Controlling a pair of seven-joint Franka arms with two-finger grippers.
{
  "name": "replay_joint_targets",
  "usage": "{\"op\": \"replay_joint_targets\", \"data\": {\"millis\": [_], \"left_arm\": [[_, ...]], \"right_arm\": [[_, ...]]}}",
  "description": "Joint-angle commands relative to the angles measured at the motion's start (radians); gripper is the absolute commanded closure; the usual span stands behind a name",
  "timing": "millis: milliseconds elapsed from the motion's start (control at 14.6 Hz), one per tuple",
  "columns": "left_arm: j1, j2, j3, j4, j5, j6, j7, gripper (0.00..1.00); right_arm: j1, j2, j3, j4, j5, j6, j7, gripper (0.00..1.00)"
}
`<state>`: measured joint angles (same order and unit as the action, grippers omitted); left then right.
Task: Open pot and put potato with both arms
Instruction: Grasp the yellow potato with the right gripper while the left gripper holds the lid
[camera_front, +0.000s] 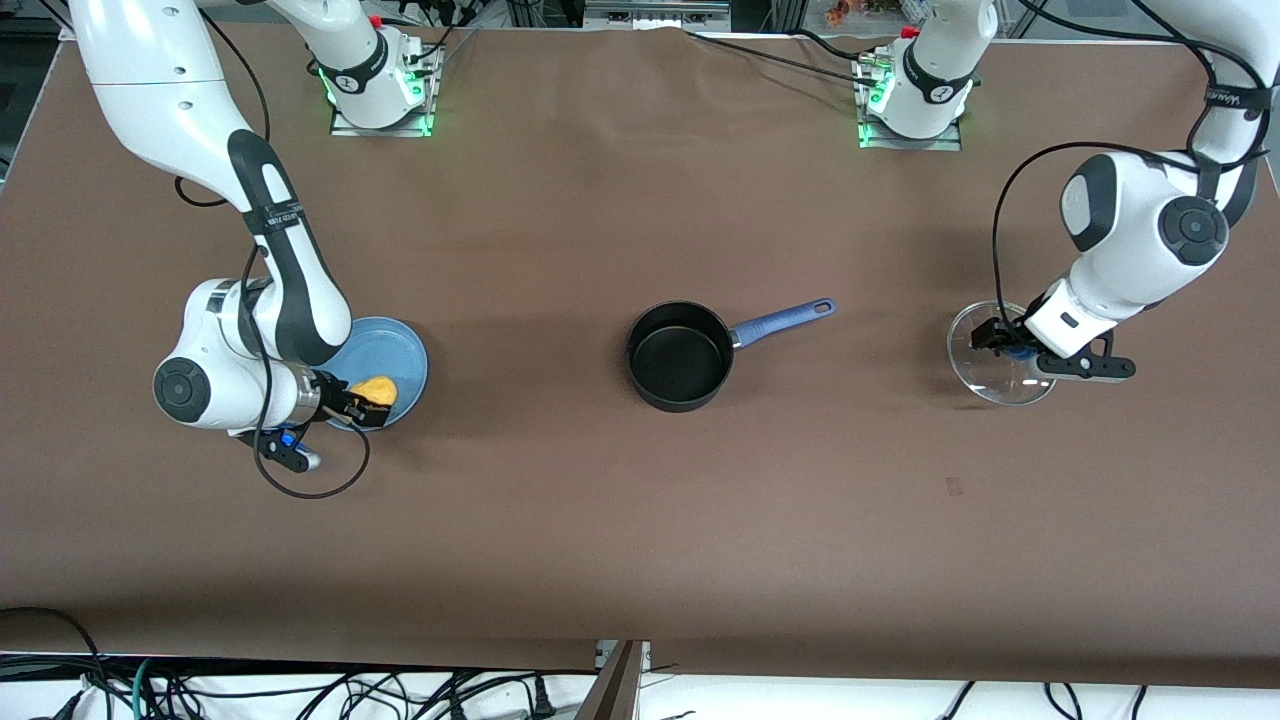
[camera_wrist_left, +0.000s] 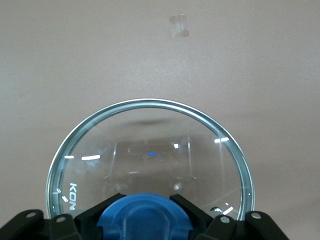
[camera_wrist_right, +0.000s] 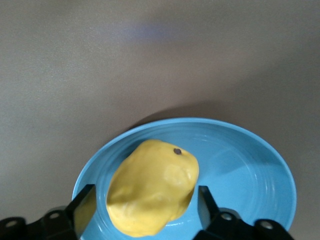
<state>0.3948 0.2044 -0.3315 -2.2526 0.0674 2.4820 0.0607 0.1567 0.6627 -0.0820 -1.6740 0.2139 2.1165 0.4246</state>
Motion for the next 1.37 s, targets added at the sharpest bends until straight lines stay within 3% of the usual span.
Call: {"op": "replay_joint_targets", "data": {"millis": [0, 344, 618, 824, 962, 1168, 1305], "left_arm": [[0.004, 0.003, -0.006, -0.038, -0.024, 0.067, 0.027, 0.78], [0.001, 0.023, -0.006, -0.071, -0.012, 0.13, 0.016, 0.79], [-0.002, 0.055, -0.006, -0.079, -0.008, 0.167, -0.019, 0.79], [-0.008, 0.069, -0.006, -0.085, 0.005, 0.189, -0.041, 0.79], [-0.008, 0.081, -0.006, -0.087, 0.078, 0.193, -0.091, 0.79], [-0.011, 0.108, -0.008, -0.085, 0.35, 0.195, -0.328, 0.79], [-0.01, 0.125, -0.012, -0.085, 0.481, 0.195, -0.45, 0.79]], "right_arm": [[-0.005, -0.002, 0.005, -0.016, 0.016, 0.017, 0.005, 0.21], [-0.003, -0.003, 0.005, -0.013, 0.019, 0.008, 0.005, 0.46], [0.001, -0.014, 0.008, -0.001, 0.085, -0.016, 0.012, 0.5], [0.0, -0.024, 0.047, 0.045, 0.111, -0.067, 0.118, 0.5], [0.001, -0.04, 0.088, 0.077, 0.111, -0.11, 0.225, 0.5], [0.006, -0.041, 0.169, 0.134, 0.111, -0.116, 0.418, 0.5], [0.049, -0.031, 0.186, 0.172, 0.111, -0.102, 0.54, 0.5]]}}
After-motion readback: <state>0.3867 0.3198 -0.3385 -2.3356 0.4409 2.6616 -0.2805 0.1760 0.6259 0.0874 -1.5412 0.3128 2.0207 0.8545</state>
